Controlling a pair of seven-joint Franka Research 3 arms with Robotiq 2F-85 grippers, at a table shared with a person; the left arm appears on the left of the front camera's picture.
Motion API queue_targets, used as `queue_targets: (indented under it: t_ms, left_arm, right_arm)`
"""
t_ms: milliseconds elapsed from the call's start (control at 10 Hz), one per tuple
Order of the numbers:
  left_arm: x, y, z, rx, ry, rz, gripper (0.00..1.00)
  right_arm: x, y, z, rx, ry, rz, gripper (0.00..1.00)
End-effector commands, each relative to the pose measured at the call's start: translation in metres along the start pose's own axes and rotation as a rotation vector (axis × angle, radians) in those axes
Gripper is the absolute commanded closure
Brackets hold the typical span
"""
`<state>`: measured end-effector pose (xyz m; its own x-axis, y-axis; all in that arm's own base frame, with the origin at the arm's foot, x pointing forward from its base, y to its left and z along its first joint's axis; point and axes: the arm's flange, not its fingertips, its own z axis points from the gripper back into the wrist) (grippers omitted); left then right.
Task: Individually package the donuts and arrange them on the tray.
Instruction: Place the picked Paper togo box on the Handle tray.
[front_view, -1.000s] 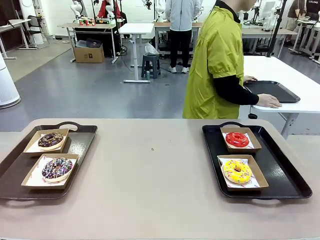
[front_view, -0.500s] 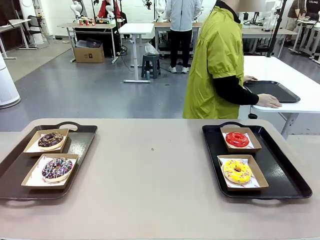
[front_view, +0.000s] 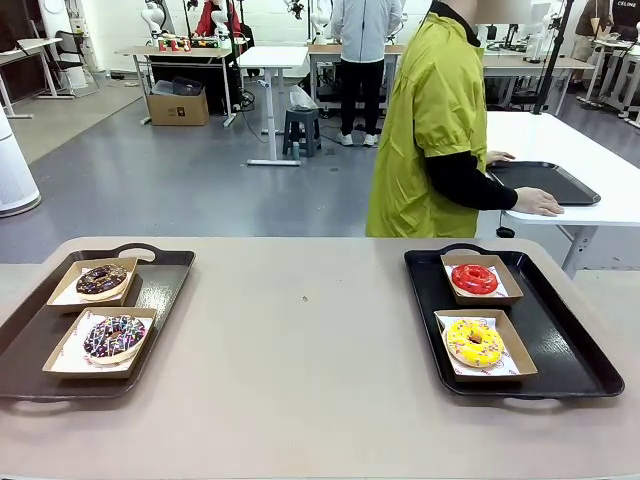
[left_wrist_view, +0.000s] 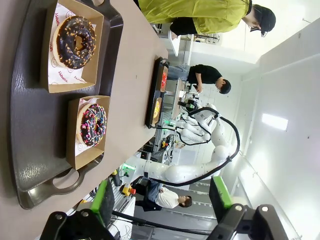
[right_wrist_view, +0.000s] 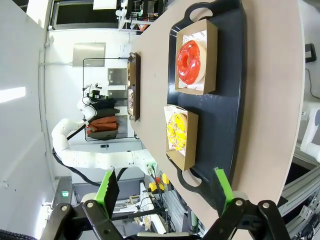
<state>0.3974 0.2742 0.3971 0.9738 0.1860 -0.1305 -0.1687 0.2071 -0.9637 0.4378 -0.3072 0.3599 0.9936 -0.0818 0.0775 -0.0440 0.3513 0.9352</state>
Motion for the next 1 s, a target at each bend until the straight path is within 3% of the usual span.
queue_targets:
  t_ms: [0,900]
  left_arm:
    - [-0.0044,-0.0019,-0.0003,-0.002,-0.007,-0.002,0.0]
    - [-0.0044,-0.0019,-0.0003,-0.002,-0.007,-0.002,0.0]
  right_arm:
    - [-0.0002,0.0008,-0.0008,-0.006,0.006,-0.019,0.03]
    - [-0.0002,0.0008,-0.0008,-0.006,0.006,-0.019,0.03]
